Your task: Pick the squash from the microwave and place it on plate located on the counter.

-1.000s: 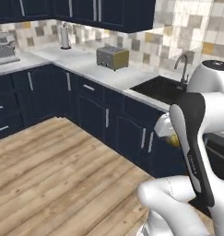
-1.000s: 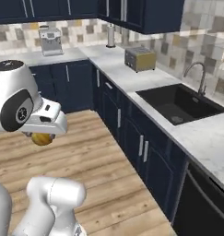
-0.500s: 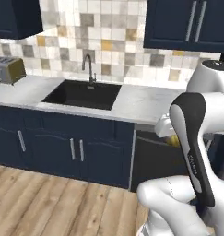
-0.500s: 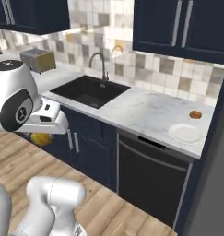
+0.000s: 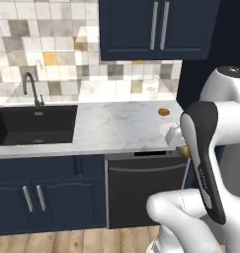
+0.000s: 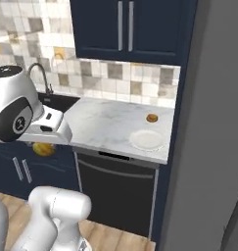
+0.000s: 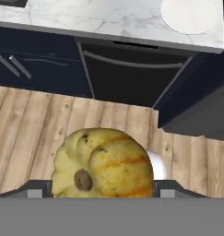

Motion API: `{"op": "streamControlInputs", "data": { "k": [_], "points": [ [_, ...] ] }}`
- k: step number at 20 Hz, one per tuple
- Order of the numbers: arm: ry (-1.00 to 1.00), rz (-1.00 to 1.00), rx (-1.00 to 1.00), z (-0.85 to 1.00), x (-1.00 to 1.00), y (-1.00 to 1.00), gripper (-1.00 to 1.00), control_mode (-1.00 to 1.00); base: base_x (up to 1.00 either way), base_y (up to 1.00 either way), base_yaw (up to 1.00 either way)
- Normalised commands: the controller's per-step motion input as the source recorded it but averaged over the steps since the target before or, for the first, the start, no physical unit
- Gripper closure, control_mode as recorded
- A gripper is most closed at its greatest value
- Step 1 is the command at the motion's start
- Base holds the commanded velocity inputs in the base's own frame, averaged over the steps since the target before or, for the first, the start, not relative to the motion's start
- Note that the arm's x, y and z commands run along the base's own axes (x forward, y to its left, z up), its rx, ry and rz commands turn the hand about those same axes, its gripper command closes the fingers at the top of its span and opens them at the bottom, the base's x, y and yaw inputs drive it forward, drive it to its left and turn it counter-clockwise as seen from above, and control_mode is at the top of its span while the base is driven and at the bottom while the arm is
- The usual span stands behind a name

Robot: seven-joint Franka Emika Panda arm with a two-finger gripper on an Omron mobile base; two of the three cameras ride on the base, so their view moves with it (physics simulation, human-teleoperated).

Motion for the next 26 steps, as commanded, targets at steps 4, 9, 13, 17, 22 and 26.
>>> {"op": "streamControlInputs", "data": {
  "k": [4, 9, 13, 17, 22, 26],
  "points": [
    [0.0, 0.0, 0.0, 0.0, 0.0, 0.0, 1.0, 1.0, 0.73, 0.01, -0.32],
    [0.0, 0.0, 0.0, 0.0, 0.0, 0.0, 1.0, 1.0, 0.15, 0.03, -0.29],
    [0.0, 0.0, 0.0, 0.0, 0.0, 0.0, 1.0, 1.0, 0.0, 0.0, -0.25],
    [0.0, 0.0, 0.0, 0.0, 0.0, 0.0, 1.0, 1.0, 0.0, 0.0, -0.11],
    [0.0, 0.0, 0.0, 0.0, 0.0, 0.0, 1.0, 1.0, 0.3, 0.0, 0.0],
    [0.03, 0.0, 0.0, -0.03, 0.19, 0.0, 1.0, -1.0, 0.48, 0.0, 0.0]
  ]
}}
